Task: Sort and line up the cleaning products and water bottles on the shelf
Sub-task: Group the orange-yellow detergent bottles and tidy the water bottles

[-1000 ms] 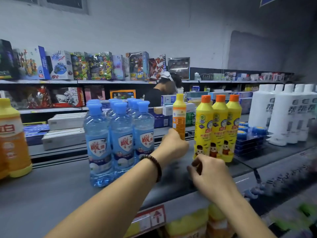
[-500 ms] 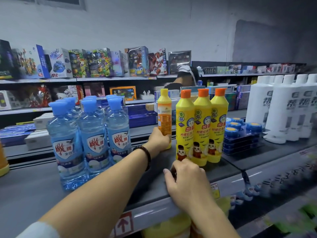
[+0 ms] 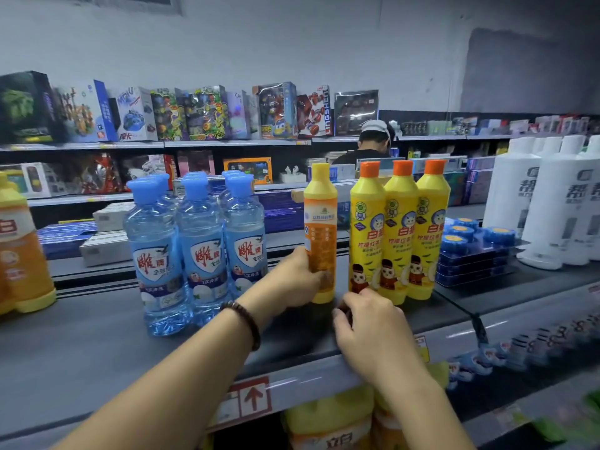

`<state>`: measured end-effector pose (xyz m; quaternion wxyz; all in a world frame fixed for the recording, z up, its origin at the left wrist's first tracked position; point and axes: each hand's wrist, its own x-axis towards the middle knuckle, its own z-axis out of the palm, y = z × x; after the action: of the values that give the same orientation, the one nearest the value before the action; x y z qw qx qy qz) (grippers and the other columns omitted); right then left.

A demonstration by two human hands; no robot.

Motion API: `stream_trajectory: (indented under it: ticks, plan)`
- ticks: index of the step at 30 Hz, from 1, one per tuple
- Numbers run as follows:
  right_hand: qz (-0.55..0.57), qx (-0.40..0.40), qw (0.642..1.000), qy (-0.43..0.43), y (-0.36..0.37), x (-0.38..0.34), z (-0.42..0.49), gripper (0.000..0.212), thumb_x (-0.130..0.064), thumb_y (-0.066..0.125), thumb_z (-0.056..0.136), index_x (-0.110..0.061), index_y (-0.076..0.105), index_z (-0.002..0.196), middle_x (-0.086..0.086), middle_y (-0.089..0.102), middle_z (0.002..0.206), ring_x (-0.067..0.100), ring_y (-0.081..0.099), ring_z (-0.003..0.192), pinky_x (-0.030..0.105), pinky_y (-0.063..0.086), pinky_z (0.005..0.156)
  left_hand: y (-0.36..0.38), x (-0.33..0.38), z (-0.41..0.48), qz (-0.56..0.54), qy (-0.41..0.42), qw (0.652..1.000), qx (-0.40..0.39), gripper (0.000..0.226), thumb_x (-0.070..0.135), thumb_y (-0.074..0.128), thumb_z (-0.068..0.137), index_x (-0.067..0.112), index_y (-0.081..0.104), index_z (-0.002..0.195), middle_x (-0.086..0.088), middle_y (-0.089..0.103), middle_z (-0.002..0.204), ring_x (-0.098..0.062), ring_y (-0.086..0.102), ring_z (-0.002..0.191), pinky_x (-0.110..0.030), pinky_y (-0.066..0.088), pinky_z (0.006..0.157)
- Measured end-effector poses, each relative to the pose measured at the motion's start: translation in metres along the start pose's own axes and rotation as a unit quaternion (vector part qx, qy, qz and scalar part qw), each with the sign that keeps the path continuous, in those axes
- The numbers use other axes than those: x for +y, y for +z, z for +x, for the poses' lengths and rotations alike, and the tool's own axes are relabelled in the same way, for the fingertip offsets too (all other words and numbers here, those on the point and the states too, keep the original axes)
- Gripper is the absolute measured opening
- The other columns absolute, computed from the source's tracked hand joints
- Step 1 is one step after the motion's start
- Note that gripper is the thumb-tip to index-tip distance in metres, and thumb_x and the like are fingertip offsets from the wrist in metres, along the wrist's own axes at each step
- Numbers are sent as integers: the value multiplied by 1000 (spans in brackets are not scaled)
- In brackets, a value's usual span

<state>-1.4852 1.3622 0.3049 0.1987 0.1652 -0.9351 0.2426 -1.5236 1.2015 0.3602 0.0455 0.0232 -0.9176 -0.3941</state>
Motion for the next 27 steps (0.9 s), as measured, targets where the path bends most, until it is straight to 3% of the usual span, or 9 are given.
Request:
stream_trajectory:
  ticks: [2,6,9,12,16,20,23,27]
  plan:
    - [10,-3,1000,0,-1,1,-1,24,-40,54,104,-24,71,104,-6,51,94,16,48,84,27,37,73,-4,-5,-20,-10,13,1000,-6,39,32,68,103,24,53,139,1,67,135,-20,64,123,-40,53,106]
    - [34,6,999,10,-3,-1,-6,17,-32,60,102,-25,74,105,-6,62,100,18,60,90,27,42,74,-18,-16,-54,-20,24,999,-19,33,33,69,103,31,57,133,8,68,130,-15,65,122,-44,51,112]
    - [86,3,996,5,-4,-12,-10,17,-31,64,100,-28,71,114,-9,66,110,15,64,100,33,55,86,-29,-25,-73,-23,35,999,-18,29,33,69,103,33,59,130,13,69,125,-10,65,119,-39,52,109]
    - [132,-64,989,-17,-4,-29,-13,29,-37,65,93,-35,67,121,-16,65,112,12,64,108,43,56,100,-42,-36,-88,-22,46,998,-24,27,32,70,102,36,62,127,15,70,122,-7,65,115,-38,52,108]
    - [200,-128,971,-39,-6,-55,-15,32,-50,74,92,-39,68,122,-20,72,115,2,66,112,35,58,100,-67,-54,-105,-30,49,997,-44,26,33,76,98,41,66,121,17,75,118,-8,68,116,-44,53,109]
    - [214,-157,963,-43,-1,-83,-19,29,-46,78,92,-41,66,118,-20,74,113,0,68,109,35,58,101,-88,-69,-121,-61,32,996,-63,29,24,77,98,37,68,123,14,77,116,-9,71,115,-43,55,109]
    - [214,-165,963,-26,3,-105,-22,31,-47,82,88,-39,61,109,-15,74,107,2,69,103,33,60,94,-101,-78,-132,-69,25,997,-25,32,27,76,98,37,64,125,13,74,116,-10,70,113,-42,58,105]
    - [211,-144,967,6,13,-138,-27,44,-51,90,78,-35,54,100,-11,70,98,3,67,90,27,55,77,-128,-81,-153,-75,32,991,109,41,48,80,90,36,60,123,13,72,107,-4,70,101,-28,60,83]
